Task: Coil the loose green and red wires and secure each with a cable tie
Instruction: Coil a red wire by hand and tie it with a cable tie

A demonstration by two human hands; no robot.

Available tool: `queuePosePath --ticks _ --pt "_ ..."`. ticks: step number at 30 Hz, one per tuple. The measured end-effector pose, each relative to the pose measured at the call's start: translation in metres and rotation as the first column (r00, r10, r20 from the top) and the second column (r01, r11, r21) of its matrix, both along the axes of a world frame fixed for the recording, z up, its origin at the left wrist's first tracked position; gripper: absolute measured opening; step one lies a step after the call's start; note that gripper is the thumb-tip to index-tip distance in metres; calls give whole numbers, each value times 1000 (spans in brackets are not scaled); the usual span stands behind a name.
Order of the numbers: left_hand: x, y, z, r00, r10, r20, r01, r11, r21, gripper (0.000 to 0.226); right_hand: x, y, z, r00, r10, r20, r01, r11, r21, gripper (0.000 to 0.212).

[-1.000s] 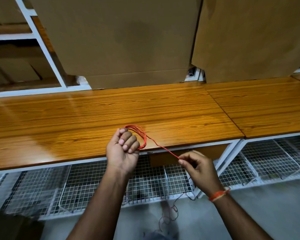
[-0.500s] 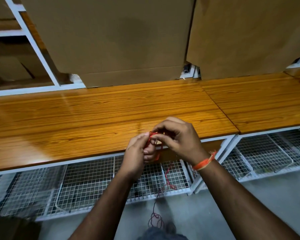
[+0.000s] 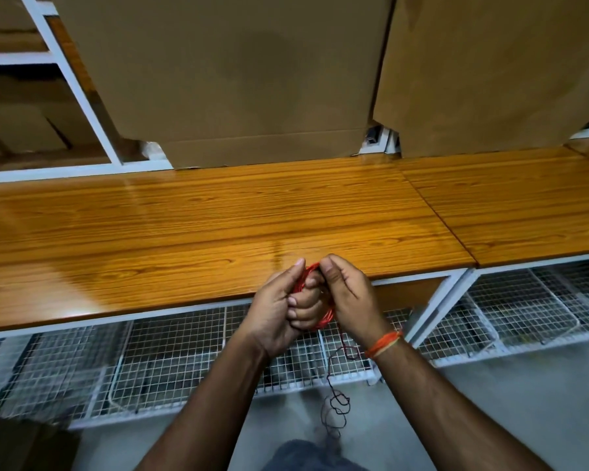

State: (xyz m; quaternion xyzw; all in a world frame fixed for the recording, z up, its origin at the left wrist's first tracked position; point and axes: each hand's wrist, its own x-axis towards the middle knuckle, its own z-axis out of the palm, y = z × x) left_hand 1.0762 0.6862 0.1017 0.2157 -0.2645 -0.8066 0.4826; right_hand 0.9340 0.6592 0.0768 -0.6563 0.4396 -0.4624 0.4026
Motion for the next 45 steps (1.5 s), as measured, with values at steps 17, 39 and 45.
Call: queuePosePath --ticks 17,39,45 --pt "-5 -8 2 989 129 -69 -111 970 216 42 -3 -9 29 895 -5 445 -272 785 556 42" --pt "13 -13 8 995 77 58 -86 983 165 30 -3 -1 17 891 -26 452 -177 899 400 29" --pt "44 -26 9 942 335 -12 -324 921 215 36 -58 3 -27 985 22 172 -72 954 290 26"
